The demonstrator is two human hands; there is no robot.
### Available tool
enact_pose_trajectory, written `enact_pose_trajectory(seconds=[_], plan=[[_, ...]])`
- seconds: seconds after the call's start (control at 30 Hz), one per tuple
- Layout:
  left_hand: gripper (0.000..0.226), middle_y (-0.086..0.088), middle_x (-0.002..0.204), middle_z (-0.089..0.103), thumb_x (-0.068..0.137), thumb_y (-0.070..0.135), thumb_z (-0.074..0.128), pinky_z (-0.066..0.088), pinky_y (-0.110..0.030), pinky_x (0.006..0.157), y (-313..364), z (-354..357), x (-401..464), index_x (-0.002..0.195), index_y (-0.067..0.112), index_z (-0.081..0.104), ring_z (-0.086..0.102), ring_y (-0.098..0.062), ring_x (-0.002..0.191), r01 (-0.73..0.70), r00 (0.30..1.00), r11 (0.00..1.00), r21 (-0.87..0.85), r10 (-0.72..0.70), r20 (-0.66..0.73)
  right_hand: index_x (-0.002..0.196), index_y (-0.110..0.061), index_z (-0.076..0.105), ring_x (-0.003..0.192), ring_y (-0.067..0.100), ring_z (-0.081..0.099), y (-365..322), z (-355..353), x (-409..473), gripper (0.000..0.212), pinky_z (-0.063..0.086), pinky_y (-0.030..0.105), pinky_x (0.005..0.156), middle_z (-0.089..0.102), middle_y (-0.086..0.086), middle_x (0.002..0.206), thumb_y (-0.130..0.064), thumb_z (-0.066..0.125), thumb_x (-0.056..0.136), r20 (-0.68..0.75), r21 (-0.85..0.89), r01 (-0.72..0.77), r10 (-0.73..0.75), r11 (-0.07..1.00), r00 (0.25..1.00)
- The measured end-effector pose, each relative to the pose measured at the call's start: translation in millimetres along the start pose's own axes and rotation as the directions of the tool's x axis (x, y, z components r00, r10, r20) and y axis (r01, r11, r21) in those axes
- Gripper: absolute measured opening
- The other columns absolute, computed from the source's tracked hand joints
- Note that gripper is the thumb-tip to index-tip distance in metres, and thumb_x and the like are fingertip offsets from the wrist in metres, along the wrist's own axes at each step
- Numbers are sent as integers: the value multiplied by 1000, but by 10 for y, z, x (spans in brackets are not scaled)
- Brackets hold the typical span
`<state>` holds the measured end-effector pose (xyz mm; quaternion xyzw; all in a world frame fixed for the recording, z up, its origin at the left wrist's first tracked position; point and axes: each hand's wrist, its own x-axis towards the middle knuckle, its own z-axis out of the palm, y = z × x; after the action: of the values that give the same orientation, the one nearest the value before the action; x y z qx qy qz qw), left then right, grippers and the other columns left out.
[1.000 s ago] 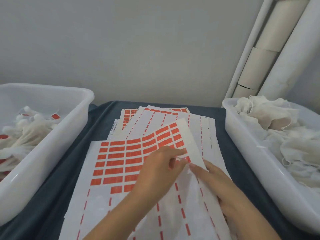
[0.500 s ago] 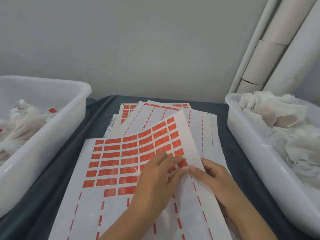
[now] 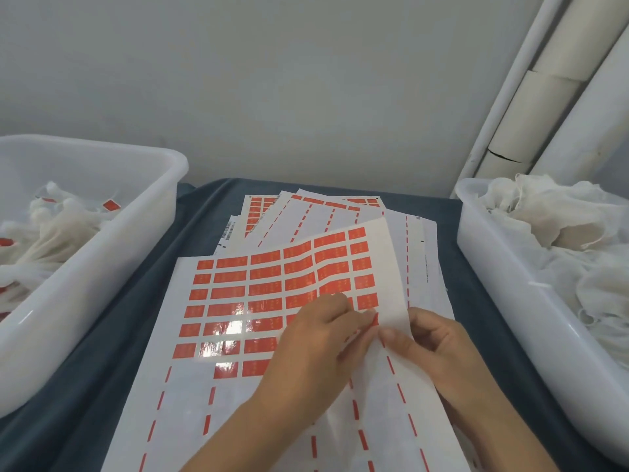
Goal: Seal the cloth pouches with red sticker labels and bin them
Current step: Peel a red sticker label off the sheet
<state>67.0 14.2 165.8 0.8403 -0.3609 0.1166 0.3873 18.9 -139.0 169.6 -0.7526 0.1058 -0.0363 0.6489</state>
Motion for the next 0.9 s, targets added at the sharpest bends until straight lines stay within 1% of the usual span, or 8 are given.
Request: enact_pose_trajectory(seconds=[0.1,0.23,0.33,0.47,0.57,0.73,0.83,0.9], plan=[[36,6,87,66,80,36,49,47,-14,70,-9,-24,0,99,16,72,56,-6,74,13,999,999,-37,-12,34,94,-18,68,77,21,71,0,0,-6,30,59,33,71,74,-6,88,-30,65,66,-11,-8,4,-4,1000,1000],[35,6,82,65,80,35,50,41,-7,66,-11,-54,22,95,14,73,47,3,67,13,1000,997,-72,-12,17,95,-14,67,75,22,71,-10,8,-7,32,59,34,70,74,-4,87,-29,65,67,-10,-6,8,-8,1000,1000],[34,5,80,65,80,35,51,42,-8,66,-14,-58,20,94,13,73,50,0,69,8,1000,999,-47,-8,15,93,-16,67,75,21,71,-13,10,-6,31,59,33,69,74,-5,86,-29,65,66,-17,-3,13,-13,1000,1000],[42,5,80,67,81,41,43,42,-7,64,-9,-83,36,94,15,74,50,1,70,0,1000,999,-42,0,7,92,-16,68,74,21,71,-15,11,-12,29,59,28,65,74,-5,85,-29,65,66,-12,14,19,-18,1000,1000],[40,4,82,68,81,38,44,46,-12,65,1,-89,29,95,14,73,58,-6,70,-5,999,999,-33,6,37,92,-16,67,75,21,71,-15,13,-11,29,59,28,66,74,-6,86,-28,64,66,-14,12,27,-27,1000,1000],[38,3,84,67,82,37,47,43,-10,68,-18,-107,40,99,13,72,50,-2,71,-3,999,998,-67,6,48,93,-14,67,76,22,71,-25,18,-11,30,59,29,66,74,-3,87,-27,64,67,-5,30,26,-26,999,1000],[34,3,84,67,80,32,51,45,-12,68,-31,-100,34,99,13,72,50,-3,72,-14,999,999,-49,16,39,95,-13,66,76,23,71,-27,20,-12,32,59,32,69,74,-4,88,-27,64,67,-10,22,22,-22,1000,1000],[35,3,84,67,81,33,50,46,-13,68,-34,-89,29,98,13,73,51,-4,71,-20,999,999,-35,21,32,95,-14,66,76,22,71,-28,19,-14,31,59,30,68,74,-5,87,-28,64,66,-13,21,21,-21,1000,1000]])
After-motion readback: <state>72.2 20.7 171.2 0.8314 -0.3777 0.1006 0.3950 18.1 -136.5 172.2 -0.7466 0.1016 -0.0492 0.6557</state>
